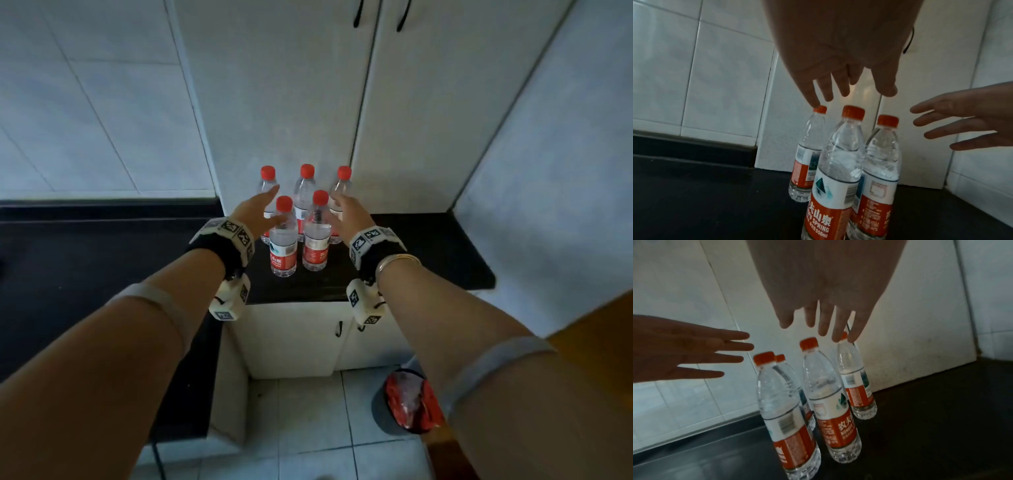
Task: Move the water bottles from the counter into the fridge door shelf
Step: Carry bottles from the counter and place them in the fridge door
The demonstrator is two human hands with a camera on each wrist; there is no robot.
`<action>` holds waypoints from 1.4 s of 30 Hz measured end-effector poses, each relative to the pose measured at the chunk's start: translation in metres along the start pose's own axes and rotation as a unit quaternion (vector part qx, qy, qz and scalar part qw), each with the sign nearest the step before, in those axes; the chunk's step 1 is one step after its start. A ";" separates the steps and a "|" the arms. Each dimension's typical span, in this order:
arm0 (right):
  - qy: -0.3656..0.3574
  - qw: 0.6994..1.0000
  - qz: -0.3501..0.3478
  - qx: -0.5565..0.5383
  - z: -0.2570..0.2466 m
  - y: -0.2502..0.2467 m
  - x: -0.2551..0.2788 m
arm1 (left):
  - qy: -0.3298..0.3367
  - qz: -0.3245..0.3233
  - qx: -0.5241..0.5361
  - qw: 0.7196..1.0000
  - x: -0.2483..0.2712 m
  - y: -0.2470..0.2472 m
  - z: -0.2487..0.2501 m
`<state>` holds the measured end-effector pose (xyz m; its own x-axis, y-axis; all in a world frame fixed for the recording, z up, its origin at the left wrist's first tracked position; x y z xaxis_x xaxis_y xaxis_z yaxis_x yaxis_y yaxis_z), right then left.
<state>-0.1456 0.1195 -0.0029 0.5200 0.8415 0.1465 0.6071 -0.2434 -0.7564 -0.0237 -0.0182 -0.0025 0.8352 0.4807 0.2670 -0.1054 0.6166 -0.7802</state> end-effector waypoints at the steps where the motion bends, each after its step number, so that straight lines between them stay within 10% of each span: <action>1: 0.006 1.000 0.001 -0.016 0.006 0.003 -0.008 | -0.006 -0.003 0.016 1.000 -0.006 0.002 -0.002; 23: 0.097 0.990 0.014 -0.104 0.037 0.057 -0.071 | -0.053 -0.093 0.064 0.992 -0.085 0.049 -0.048; 42: 0.252 0.930 0.239 -0.116 0.051 -0.029 0.117 | 0.218 -0.203 0.015 0.954 -0.014 0.073 0.101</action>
<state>-0.1328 0.2494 0.0040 0.9446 0.2907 0.1524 0.3158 -0.6786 -0.6632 -0.0979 0.0830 -0.0062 0.9552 -0.1033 0.2773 0.2645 0.7180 -0.6438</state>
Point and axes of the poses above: each hand's wrist, its own x-axis away from the middle knuckle, its own y-axis out of the palm, z = x × y, the point moved 3 cm from there along -x, towards the middle knuckle, and after that the axes turned 13 degrees about -z, right-handed, at the moved point
